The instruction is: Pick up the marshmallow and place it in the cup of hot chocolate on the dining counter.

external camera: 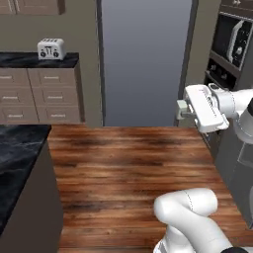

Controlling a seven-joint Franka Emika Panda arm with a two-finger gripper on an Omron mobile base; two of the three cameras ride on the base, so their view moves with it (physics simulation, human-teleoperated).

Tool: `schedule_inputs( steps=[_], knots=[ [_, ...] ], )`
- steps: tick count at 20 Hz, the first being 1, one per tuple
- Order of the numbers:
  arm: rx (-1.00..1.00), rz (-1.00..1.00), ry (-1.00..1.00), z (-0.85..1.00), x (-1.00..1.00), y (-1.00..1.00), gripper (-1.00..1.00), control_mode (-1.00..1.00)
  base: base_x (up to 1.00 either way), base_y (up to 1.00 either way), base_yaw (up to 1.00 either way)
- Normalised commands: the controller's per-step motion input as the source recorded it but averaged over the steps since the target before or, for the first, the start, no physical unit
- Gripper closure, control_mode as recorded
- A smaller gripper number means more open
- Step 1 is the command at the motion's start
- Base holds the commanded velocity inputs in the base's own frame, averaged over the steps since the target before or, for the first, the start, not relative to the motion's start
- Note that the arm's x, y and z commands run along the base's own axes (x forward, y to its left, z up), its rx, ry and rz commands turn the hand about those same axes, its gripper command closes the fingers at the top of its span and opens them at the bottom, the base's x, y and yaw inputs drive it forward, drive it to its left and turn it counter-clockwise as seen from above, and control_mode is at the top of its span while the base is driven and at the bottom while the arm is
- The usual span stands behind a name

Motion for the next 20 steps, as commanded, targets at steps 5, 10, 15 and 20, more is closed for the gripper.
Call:
schedule_inputs(
  steps=[5, 10, 15, 20],
  knots=[
    [0.00, 0.00, 0.00, 0.00, 0.00, 0.00, 1.00, 1.00, -1.00, 1.00, -0.41],
    [0.00, 0.00, 0.00, 0.00, 0.00, 0.00, 1.00, 1.00, -1.00, 0.99, -0.38],
    [0.00, 0.00, 0.00, 0.00, 0.00, 0.00, 1.00, 1.00, -1.00, 0.70, -0.33],
    [0.00, 0.00, 0.00, 0.00, 0.00, 0.00, 1.00, 1.00, -1.00, 0.58, -0.34]
  ],
)
